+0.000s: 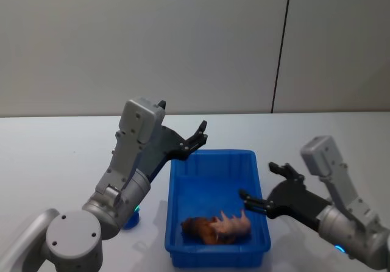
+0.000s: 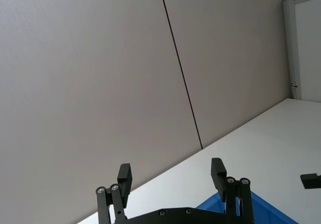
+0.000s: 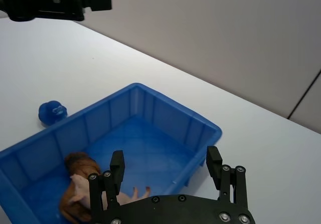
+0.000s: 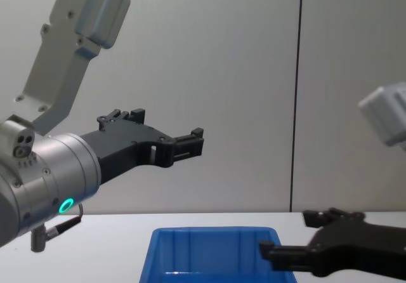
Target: Pick up the two dolls from the table and place them into the box.
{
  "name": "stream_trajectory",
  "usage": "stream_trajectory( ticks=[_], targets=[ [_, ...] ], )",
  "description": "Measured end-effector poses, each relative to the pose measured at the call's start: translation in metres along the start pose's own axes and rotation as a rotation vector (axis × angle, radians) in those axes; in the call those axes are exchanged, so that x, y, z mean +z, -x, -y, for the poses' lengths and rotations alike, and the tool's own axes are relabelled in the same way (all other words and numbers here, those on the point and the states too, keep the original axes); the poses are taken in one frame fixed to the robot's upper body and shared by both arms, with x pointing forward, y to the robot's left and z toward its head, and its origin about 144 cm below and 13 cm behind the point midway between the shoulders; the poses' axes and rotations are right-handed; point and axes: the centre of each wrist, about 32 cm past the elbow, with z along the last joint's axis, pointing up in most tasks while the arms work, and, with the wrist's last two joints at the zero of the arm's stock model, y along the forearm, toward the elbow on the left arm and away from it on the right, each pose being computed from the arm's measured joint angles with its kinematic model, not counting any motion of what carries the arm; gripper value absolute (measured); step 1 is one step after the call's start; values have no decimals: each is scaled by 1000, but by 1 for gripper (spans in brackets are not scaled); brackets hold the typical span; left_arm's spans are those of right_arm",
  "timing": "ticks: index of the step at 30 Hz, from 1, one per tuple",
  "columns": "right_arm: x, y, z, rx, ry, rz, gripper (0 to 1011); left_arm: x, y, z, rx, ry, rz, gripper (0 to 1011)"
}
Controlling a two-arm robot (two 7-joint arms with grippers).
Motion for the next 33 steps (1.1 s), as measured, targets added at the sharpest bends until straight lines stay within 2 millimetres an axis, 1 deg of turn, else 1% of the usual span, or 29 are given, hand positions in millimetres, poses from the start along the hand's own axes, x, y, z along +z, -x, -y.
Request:
stream_trajectory(
  ticks=[13,22,29,33],
  targets=[
    [-14,-20,26,-60,4,4,1001,0,0,0,0,0,0,1001],
    [-18,-26,35,-81,7,5,1001,0,0,-2,3,-15,6,1001],
    [-20,-29,38,-89,9,7,1001,1,2,-11,32,-60,16,1001],
    [-21,-30,39,-92,9,8,1001,0,5,-22,63,-103,18,1001]
  ],
)
